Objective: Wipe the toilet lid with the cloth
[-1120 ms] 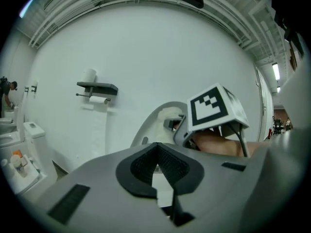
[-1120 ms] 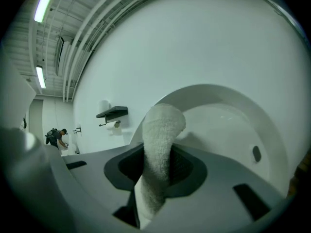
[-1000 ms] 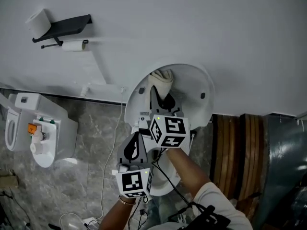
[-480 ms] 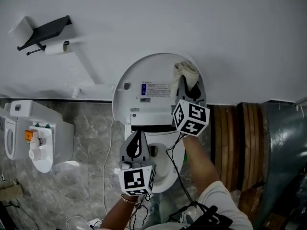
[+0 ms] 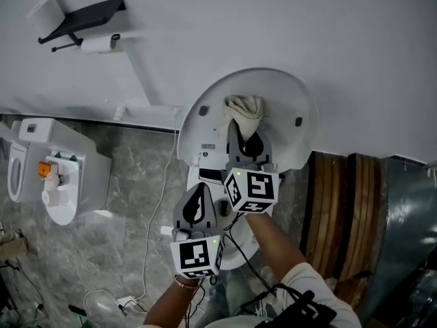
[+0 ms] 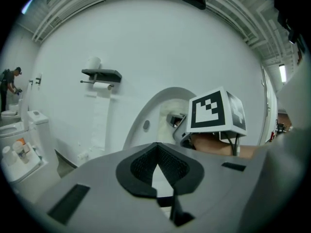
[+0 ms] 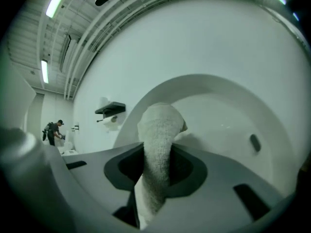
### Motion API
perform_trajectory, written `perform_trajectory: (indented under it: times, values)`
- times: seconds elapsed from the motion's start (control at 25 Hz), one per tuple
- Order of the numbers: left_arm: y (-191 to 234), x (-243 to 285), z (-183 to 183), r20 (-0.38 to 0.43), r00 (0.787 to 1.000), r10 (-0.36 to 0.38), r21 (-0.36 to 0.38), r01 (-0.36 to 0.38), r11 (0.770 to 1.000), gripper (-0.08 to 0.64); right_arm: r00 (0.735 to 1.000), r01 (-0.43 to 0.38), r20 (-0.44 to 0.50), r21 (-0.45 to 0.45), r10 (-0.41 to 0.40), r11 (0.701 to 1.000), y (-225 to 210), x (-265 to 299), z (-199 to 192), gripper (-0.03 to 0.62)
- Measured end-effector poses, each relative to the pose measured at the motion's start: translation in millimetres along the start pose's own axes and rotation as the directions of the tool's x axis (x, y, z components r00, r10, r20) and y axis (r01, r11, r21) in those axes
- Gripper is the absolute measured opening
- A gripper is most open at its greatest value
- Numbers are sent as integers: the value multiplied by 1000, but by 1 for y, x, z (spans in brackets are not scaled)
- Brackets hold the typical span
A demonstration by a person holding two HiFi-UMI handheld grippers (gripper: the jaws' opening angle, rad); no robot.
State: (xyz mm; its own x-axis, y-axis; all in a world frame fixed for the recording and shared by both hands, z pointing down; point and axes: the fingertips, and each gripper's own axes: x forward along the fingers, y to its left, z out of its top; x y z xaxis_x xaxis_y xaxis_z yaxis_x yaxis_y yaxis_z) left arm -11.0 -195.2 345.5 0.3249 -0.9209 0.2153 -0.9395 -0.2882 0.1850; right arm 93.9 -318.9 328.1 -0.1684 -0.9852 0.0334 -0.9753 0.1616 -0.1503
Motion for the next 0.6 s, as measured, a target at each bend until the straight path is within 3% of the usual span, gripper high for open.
perform_trajectory:
  times: [0.12,0.28,0.48,0.6]
  values:
    - [34,-13,-9,-6,997,72,-2,-72,997,5,996,-87,-26,10,87,996,52,21,-28,101]
    - [66,-27,-25,-25,991,129,-24,-130,991,5,995,-87,-50,-9,86,996,75,43,-52,101]
    - [58,-24,-32,-29,995,100,-42,-101,994,5,997,-77,-37,-99,73,992,49,36,-53,101]
    - [39,-12,-36,-36,998,48,-48,-50,998,5,999,19,-45,-102,-24,995,-6,25,-54,101]
